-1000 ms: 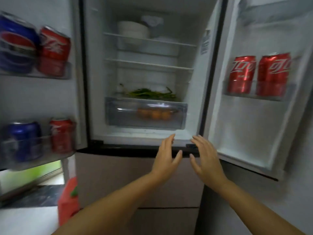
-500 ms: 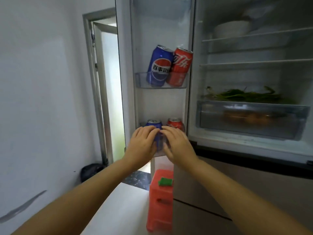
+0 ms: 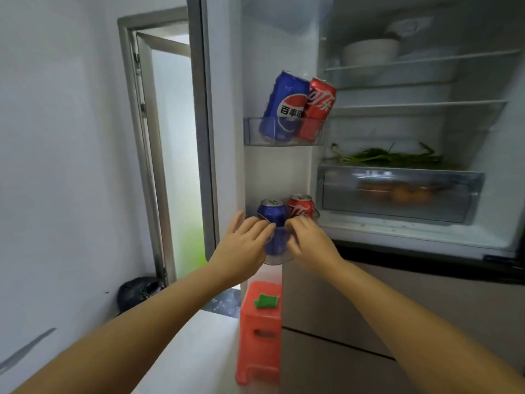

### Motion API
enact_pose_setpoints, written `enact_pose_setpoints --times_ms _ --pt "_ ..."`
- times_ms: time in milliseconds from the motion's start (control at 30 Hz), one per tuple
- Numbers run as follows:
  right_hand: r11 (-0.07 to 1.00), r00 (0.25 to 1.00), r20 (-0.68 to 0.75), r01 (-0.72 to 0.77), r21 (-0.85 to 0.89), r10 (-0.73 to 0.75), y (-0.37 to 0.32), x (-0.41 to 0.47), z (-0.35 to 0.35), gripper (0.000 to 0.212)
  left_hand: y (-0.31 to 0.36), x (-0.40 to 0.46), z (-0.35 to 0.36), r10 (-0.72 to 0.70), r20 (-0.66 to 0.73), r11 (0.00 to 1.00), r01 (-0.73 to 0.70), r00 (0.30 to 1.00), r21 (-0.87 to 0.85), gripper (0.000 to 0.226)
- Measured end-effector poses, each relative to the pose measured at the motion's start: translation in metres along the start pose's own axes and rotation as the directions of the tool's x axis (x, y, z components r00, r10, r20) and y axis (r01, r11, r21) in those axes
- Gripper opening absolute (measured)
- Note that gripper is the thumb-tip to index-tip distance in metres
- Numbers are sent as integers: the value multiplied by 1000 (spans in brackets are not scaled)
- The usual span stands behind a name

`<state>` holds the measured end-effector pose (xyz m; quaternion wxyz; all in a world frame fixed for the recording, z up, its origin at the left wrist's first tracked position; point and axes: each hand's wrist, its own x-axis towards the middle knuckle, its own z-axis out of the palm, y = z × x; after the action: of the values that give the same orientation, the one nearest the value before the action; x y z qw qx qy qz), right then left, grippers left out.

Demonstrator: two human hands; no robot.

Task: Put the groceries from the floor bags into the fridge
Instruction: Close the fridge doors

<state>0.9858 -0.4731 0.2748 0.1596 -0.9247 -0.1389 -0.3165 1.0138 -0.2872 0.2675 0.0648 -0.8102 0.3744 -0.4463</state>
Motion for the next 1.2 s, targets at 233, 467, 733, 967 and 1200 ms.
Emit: enact_pose_setpoints --times_ms 233,467,733,967,1200 --pt "993 984 131 -120 -15 121 65 -37 -51 44 3 30 -28 20 -185 999 -12 982 45 55" --pt "839 952 -11 -263 476 305 85 -51 -97 44 25 109 -35 -214 -132 968 192 968 -164 83" --pt "825 892 -176 -290 486 417 114 -50 -91 65 96 184 -5 69 -314 950 -158 947 -268 79" --pt "864 932 -37 -320 388 362 172 -47 -82 73 129 265 33 -62 -258 902 -57 964 -428 103" --pt "840 888 -42 -417 348 458 237 -16 -77 66 163 322 79 -123 -200 668 -68 972 -741 93"
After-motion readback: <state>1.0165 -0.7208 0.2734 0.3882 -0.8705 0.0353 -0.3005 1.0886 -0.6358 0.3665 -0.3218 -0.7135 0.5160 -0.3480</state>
